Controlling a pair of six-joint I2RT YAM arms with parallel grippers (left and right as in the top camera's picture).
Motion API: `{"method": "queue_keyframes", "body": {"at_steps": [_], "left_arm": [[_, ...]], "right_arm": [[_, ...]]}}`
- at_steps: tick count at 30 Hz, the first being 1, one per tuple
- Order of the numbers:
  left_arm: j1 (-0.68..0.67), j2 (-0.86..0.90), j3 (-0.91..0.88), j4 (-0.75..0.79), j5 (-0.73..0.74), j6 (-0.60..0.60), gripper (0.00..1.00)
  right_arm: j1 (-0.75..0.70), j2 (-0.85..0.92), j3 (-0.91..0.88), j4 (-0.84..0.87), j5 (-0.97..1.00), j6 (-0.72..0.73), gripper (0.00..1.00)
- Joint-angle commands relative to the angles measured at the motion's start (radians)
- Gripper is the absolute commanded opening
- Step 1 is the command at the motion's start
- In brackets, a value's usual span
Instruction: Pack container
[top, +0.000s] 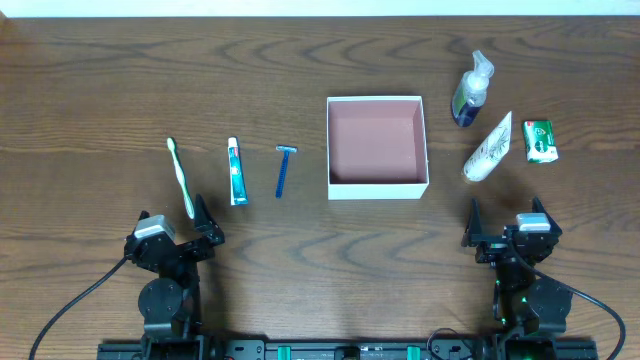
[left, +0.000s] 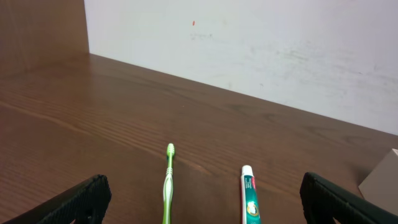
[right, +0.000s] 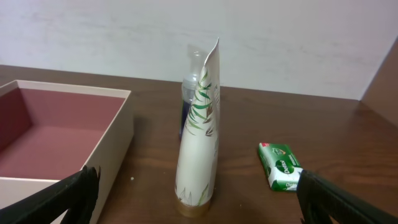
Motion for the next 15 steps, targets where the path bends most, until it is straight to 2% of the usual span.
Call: {"method": "queue_keyframes", "body": {"at_steps": [1, 15], "left_arm": [[-0.002, -0.006, -0.023, -0.035, -0.002, 0.021, 0.98], [-0.002, -0.006, -0.023, -0.025, -0.011, 0.02, 0.98]], "right_arm": [[0.014, -0.005, -0.004, -0.001, 0.0, 0.013, 0.99], [0.014, -0.005, -0.004, -0.001, 0.0, 0.013, 0.99]]}}
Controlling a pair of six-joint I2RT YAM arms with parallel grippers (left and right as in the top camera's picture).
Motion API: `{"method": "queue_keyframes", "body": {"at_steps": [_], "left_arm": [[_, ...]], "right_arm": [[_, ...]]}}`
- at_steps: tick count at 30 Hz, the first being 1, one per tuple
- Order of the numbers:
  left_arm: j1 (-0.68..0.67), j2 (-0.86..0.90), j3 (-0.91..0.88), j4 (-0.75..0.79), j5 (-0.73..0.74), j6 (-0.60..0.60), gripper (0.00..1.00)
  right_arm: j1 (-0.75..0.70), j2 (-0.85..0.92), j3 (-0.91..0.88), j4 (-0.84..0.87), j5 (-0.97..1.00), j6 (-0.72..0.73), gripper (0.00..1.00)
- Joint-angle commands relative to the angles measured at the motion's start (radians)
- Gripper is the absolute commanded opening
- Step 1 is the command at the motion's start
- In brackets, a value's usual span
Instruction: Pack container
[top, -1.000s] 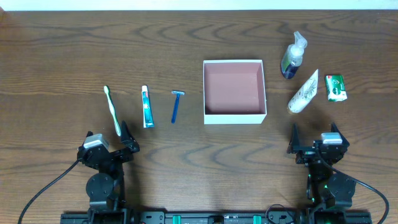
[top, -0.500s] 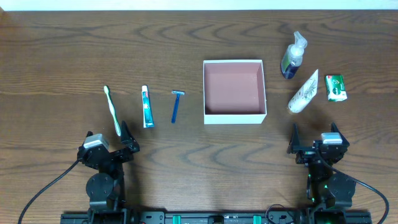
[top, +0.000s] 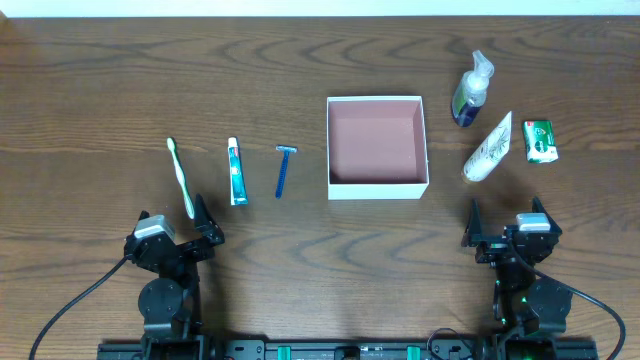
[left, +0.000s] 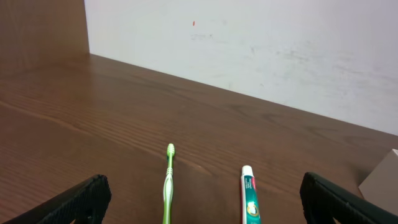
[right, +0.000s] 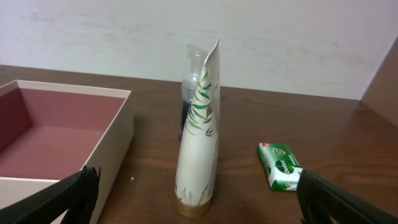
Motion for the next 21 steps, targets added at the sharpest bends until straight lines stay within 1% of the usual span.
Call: {"method": "queue_keyframes", "body": {"at_steps": [1, 4, 6, 8, 9, 12, 14, 17, 21], "left_arm": [[-0.002, -0.006, -0.023, -0.027, -0.004, 0.02, 0.98], [-0.002, -0.006, -0.023, -0.024, -0.003, 0.019, 0.98], [-0.002, -0.006, -0.023, -0.01, 0.0, -0.016, 0.98], [-0.002, -0.006, -0.023, 0.05, 0.001, -0.084, 0.98], [-0.002, -0.006, -0.023, 0.098, 0.023, -0.097, 0.98], [-0.002, -0.006, -0.013, 0.216, 0.094, -0.097, 0.98], [-0.002, -0.006, 0.018, 0.247, 0.14, -0.096, 0.98], [-0.002, 0.002, 0.091, 0.23, 0.207, -0.069, 0.98], [-0.002, 0.077, 0.259, 0.109, 0.269, -0.01, 0.98]], "right_arm": [[0.014, -0.005, -0.004, -0.001, 0.0, 0.013, 0.99], [0.014, -0.005, -0.004, -0.001, 0.0, 0.013, 0.99], [0.014, -0.005, -0.004, -0.001, 0.0, 0.013, 0.99], [0.014, -0.005, -0.004, -0.001, 0.0, 0.013, 0.99], [0.014, -0.005, -0.004, -0.001, 0.0, 0.013, 0.99], [0.014, -0.005, -0.004, -0.001, 0.0, 0.013, 0.99], [0.014, -0.005, -0.004, -0.001, 0.0, 0.013, 0.99], [0.014, -0.005, -0.004, -0.001, 0.0, 0.013, 0.99], [0.014, -0.005, -0.004, -0.001, 0.0, 0.013, 0.99]]}}
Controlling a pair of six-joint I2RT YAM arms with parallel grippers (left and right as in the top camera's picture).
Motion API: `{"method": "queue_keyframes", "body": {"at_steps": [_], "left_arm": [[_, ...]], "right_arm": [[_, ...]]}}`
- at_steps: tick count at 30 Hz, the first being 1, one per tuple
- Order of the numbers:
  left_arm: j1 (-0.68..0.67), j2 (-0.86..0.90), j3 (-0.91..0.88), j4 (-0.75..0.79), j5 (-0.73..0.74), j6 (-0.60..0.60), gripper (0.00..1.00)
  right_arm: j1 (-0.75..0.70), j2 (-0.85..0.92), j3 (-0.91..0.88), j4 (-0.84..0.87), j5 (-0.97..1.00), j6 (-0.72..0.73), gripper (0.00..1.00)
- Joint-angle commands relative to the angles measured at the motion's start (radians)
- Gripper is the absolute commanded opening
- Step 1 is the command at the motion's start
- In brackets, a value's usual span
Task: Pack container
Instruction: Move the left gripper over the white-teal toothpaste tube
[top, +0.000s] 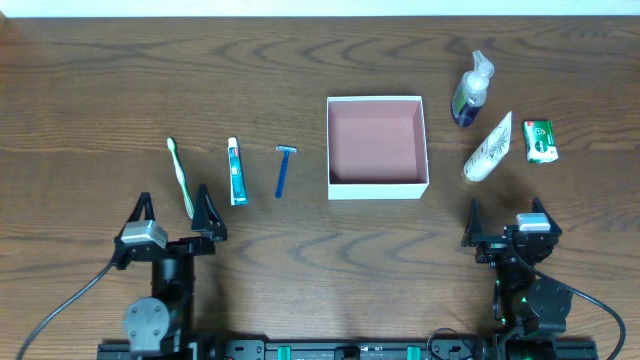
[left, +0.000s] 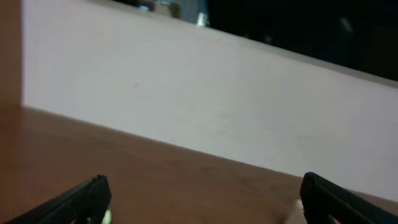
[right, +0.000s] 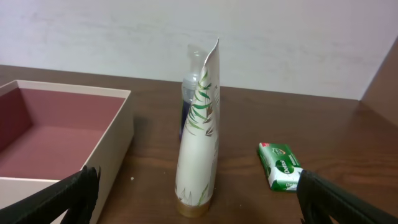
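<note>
A white box with a pink inside stands open mid-table. To its left lie a green toothbrush, a toothpaste tube and a blue razor. On the right are a pump bottle, a white leaf-print tube and a green soap packet. My left gripper is open just short of the toothbrush, whose tip barely shows. My right gripper is open in front of the white tube.
The box wall sits left of the right gripper. A pale wall fills most of the blurred left wrist view. Cables run from both arm bases at the table's front edge.
My left gripper has risen and shifted slightly; it looks larger from overhead and its camera now faces the wall more than the table. The right arm and all objects are unchanged.
At both earlier moments both grippers were open and still near the front edge, the left one behind the toothbrush and toothpaste, the right one behind the white tube. Only the left arm has moved by now, still open and holding nothing.
</note>
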Motion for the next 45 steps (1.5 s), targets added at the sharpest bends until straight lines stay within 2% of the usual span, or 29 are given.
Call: {"method": "queue_keyframes", "body": {"at_steps": [1, 7, 9, 15, 18, 22, 26, 30, 33, 41, 45], "left_arm": [[-0.002, 0.081, 0.183, -0.068, 0.103, 0.075, 0.98], [-0.002, 0.415, 0.576, -0.335, 0.22, 0.227, 0.98], [-0.002, 0.538, 0.705, -0.44, 0.256, 0.237, 0.98], [-0.002, 1.002, 1.178, -0.913, 0.282, 0.237, 0.98], [-0.002, 1.195, 1.365, -1.066, 0.282, 0.232, 0.98], [-0.002, 1.404, 1.542, -1.183, 0.282, 0.189, 0.98], [-0.002, 1.554, 1.609, -1.275, 0.282, 0.113, 0.98], [-0.002, 1.653, 1.609, -1.334, 0.273, -0.019, 0.98], [-0.002, 1.709, 1.609, -1.379, 0.187, -0.116, 0.98], [-0.002, 1.772, 1.604, -1.321, 0.169, -0.108, 0.98], [-0.003, 1.789, 1.599, -1.319, 0.113, 0.002, 0.98]], "right_arm": [[0.014, -0.005, -0.004, -0.002, 0.0, 0.013, 0.99], [0.014, -0.005, -0.004, -0.002, 0.0, 0.013, 0.99], [0.014, -0.005, -0.004, -0.002, 0.0, 0.013, 0.99], [0.014, -0.005, -0.004, -0.002, 0.0, 0.013, 0.99], [0.014, -0.005, -0.004, -0.002, 0.0, 0.013, 0.99], [0.014, -0.005, -0.004, -0.002, 0.0, 0.013, 0.99], [0.014, -0.005, -0.004, -0.002, 0.0, 0.013, 0.99], [0.014, -0.005, -0.004, -0.002, 0.0, 0.013, 0.99], [0.014, -0.005, -0.004, -0.002, 0.0, 0.013, 0.99], [0.014, -0.005, -0.004, -0.002, 0.0, 0.013, 0.99], [0.014, -0.005, -0.004, -0.002, 0.0, 0.013, 0.99]]}}
